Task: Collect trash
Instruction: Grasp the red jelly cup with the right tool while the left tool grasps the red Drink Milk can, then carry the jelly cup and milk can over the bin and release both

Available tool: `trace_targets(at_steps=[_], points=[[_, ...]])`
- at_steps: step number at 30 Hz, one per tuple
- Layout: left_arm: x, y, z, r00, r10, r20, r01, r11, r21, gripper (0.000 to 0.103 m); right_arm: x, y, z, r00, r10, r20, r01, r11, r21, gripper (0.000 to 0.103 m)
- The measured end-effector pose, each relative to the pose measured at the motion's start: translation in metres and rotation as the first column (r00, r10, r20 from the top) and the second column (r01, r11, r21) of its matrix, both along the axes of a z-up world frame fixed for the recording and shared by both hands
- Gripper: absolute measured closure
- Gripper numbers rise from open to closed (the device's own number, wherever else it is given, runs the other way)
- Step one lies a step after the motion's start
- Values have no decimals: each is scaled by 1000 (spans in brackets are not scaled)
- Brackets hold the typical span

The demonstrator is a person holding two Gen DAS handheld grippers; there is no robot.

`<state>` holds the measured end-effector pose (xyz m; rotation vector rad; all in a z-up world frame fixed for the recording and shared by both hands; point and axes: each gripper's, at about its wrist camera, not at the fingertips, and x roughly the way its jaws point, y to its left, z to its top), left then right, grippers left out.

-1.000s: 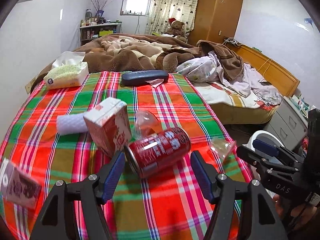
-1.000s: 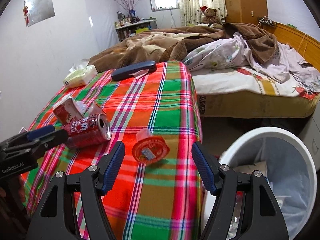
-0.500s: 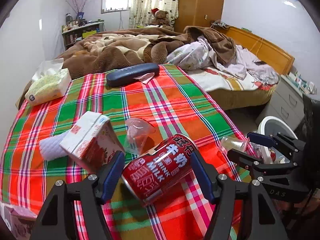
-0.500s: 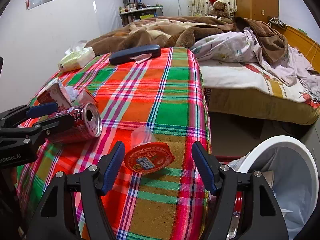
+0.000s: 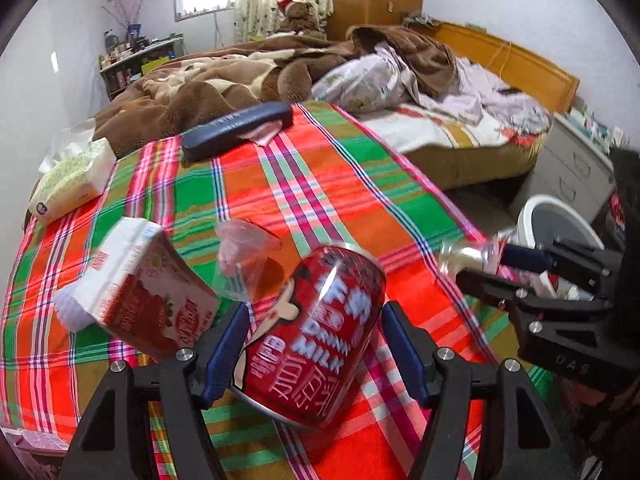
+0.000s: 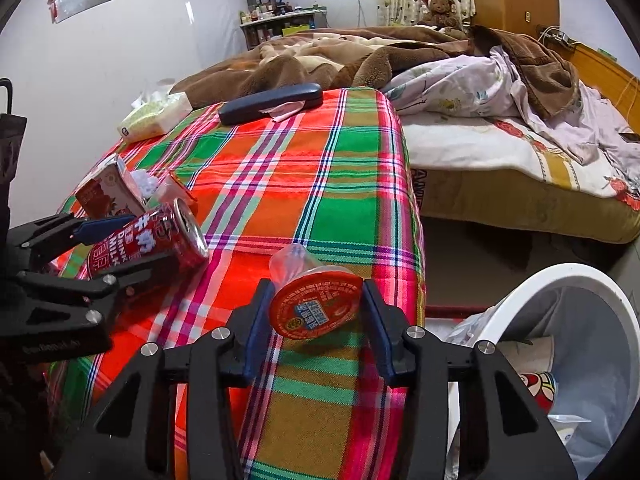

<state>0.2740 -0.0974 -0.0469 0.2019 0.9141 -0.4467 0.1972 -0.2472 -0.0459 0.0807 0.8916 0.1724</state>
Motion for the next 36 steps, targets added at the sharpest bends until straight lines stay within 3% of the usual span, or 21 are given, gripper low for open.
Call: trace_targets(at_steps=[3,11,13,20,36], points=[[0,-2,-8,999,7,-36,-7,1000,-14,35,-1,-2,0,1000,-5,4,5,1000,6,58],[4,-7,-2,1000,4,-23,-5,999,-39,35,-1,-2,0,1000,1,4,-1,1000,10,58],[4,-7,-3,1000,22,-14,-22,999,-30,43,-1,-3,0,1000,1,4,-1,1000,12,58],[4,-4,-2,999,36,-24,-38,997,-65,44,-2,-4,1,1000,-7,15,7,1000,18,59],[-35,-3,23,999,47,26,-44,993,-106,47,-29,-12,20,996,-39,81,34,997,64,59]])
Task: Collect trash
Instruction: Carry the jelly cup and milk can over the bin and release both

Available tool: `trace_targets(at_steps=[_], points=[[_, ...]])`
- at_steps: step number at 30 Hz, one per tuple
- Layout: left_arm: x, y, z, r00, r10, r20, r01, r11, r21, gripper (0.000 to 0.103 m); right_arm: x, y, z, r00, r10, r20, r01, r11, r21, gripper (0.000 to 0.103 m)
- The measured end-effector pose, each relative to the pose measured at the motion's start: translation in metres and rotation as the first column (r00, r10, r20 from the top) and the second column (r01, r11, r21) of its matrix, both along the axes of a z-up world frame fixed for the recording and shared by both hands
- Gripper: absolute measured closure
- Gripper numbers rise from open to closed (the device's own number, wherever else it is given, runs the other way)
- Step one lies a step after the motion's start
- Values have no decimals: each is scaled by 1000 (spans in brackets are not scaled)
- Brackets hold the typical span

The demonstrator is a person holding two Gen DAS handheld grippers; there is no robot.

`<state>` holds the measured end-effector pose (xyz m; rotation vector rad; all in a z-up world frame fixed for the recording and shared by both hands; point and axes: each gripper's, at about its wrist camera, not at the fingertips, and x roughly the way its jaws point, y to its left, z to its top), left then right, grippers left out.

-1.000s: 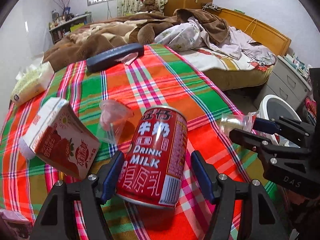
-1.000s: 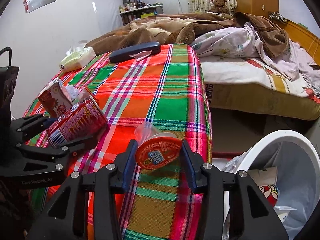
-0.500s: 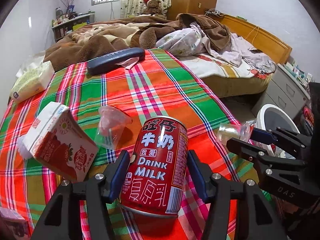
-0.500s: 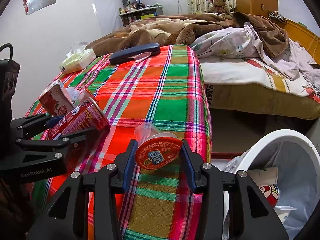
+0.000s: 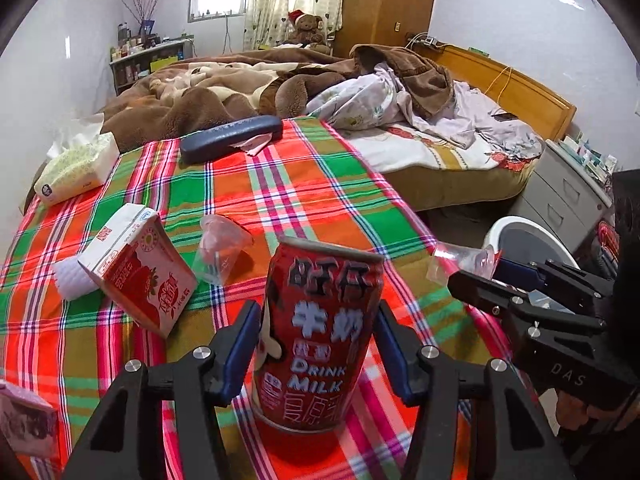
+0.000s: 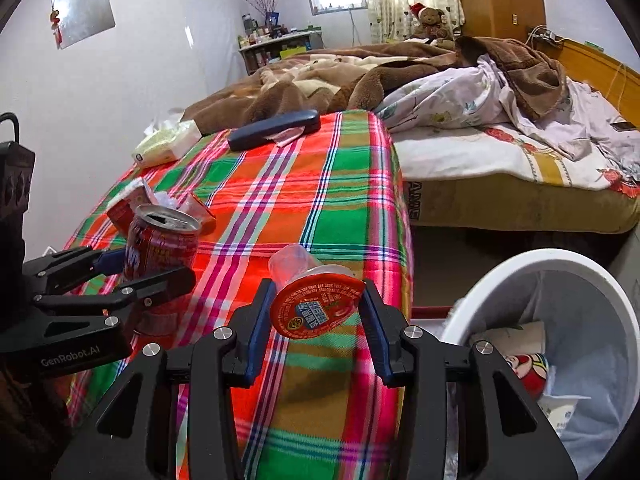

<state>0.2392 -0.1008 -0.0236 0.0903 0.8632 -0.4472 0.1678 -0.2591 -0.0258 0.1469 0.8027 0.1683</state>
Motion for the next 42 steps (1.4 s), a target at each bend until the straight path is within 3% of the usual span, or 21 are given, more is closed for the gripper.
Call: trace_targets(at_steps=[10,27,33,42], points=[[-36,-11,23,999,-8,49,10,999,-43,48,-27,-15,17,998,-42,54,41,999,18,59],[-85,-81,49,984,-152,97,160,984,-82,49,-79,-76,35,973,-203,108,204,979,0,59],[-96,-113,51,973,-209,100,218,971,-97,49,-93,-101,32,954,-283,100,285,959,-8,59],[-99,-171,39,956,-288,61,293,951,-103,49,-95,-130,5,940,-340,13,340,940,-38,59]])
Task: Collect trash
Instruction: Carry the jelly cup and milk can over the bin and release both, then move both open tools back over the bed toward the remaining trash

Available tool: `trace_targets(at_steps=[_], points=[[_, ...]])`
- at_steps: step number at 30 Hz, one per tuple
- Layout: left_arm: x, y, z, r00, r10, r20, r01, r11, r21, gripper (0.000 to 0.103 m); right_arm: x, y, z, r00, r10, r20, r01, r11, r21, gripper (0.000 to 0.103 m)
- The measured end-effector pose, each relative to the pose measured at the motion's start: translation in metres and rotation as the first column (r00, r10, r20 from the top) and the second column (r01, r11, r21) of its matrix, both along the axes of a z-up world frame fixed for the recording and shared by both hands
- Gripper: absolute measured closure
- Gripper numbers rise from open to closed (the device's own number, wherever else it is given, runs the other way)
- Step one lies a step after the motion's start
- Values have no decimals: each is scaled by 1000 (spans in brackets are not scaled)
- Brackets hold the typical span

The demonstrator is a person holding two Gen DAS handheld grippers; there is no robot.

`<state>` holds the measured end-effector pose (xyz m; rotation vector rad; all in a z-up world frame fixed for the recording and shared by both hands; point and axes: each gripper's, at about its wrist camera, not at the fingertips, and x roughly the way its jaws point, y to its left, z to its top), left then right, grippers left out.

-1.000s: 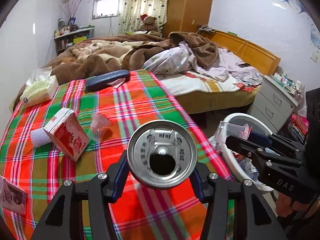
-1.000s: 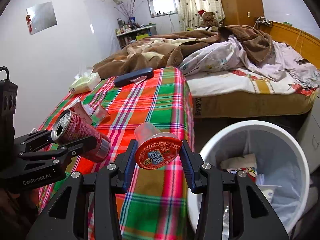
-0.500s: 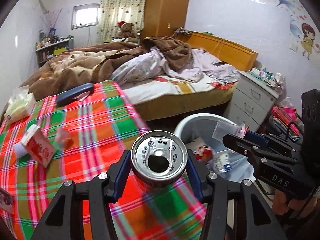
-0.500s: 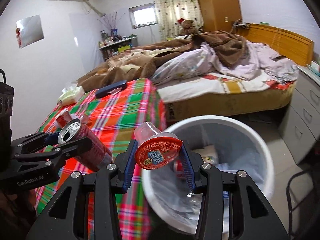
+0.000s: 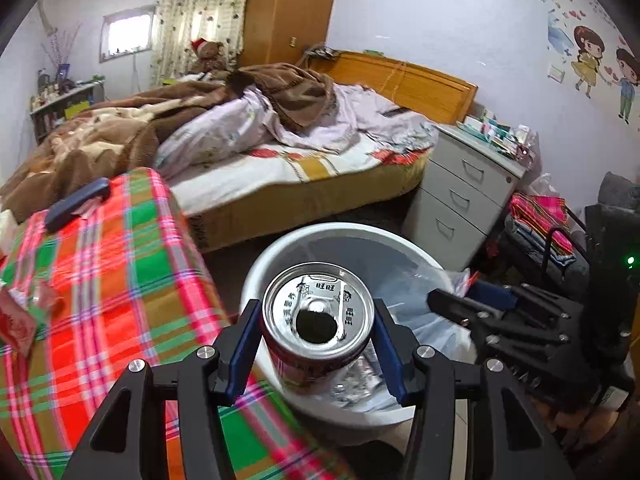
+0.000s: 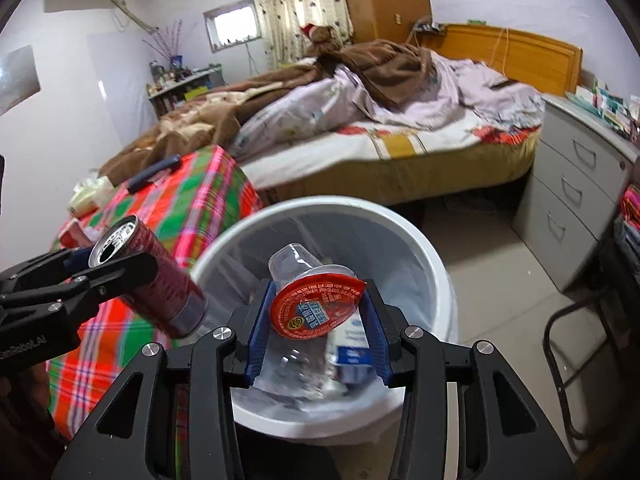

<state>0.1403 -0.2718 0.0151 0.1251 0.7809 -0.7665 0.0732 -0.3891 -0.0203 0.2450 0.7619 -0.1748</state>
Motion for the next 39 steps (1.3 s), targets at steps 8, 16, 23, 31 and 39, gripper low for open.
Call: trace_targets(at_steps=[8,16,23,31,39], points=[[1,-25,-28,998,-19,-52,21,999,39,49,-2,-11,-14,998,-13,-55,12,1000,-15,58],[-1,-25,-31,999,-20,-48,21,999,25,39,-6,-8,-12,999,-9,-39,7,999,-50,35],[-6,-11,-20,1000,4,-23,-4,1000,18,39,-11,-2,-2,1000,-7,-1,7,998,-66,35],[-16,18,-6,998,62,23,-62,998,10,39,-15,16,16,998,24,64,-18,996,-88,35],[-24,59,4,990,131,47,-130,991,-12,39,-16,41,25,991,81,104,-71,993,-94,35]])
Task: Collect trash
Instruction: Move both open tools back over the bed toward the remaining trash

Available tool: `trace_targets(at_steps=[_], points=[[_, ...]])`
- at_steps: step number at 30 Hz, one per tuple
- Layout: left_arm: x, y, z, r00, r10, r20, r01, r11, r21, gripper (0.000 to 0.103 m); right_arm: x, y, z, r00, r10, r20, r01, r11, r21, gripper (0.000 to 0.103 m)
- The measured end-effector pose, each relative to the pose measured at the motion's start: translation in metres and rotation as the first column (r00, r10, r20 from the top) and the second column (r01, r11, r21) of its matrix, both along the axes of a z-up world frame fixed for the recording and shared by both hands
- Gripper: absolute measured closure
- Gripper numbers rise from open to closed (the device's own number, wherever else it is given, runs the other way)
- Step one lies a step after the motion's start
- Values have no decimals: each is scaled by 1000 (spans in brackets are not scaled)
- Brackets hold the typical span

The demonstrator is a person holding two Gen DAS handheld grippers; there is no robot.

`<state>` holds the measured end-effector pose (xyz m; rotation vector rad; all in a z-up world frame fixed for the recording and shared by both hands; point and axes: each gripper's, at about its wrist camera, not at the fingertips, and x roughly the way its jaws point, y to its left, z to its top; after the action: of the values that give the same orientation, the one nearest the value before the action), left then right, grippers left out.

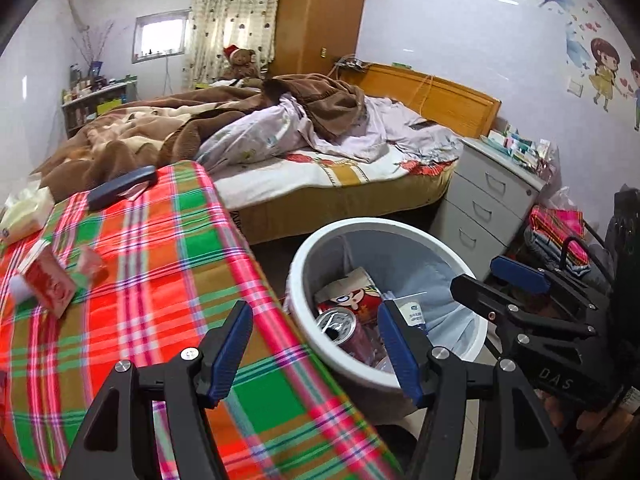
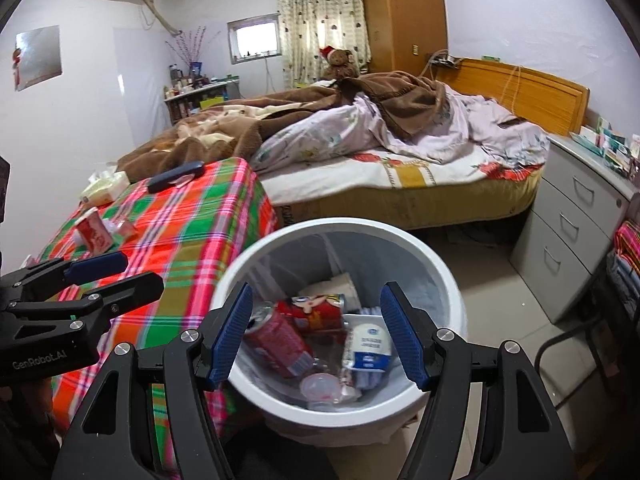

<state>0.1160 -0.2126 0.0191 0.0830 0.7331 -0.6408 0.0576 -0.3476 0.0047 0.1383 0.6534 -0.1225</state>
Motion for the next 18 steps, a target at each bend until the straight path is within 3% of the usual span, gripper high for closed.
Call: trace_targets(at_steps=[18], points=[[-5,105,9,978,203,40,-203,979,-12,38,12,65,15,985,163,48,-163,986,-21,35]])
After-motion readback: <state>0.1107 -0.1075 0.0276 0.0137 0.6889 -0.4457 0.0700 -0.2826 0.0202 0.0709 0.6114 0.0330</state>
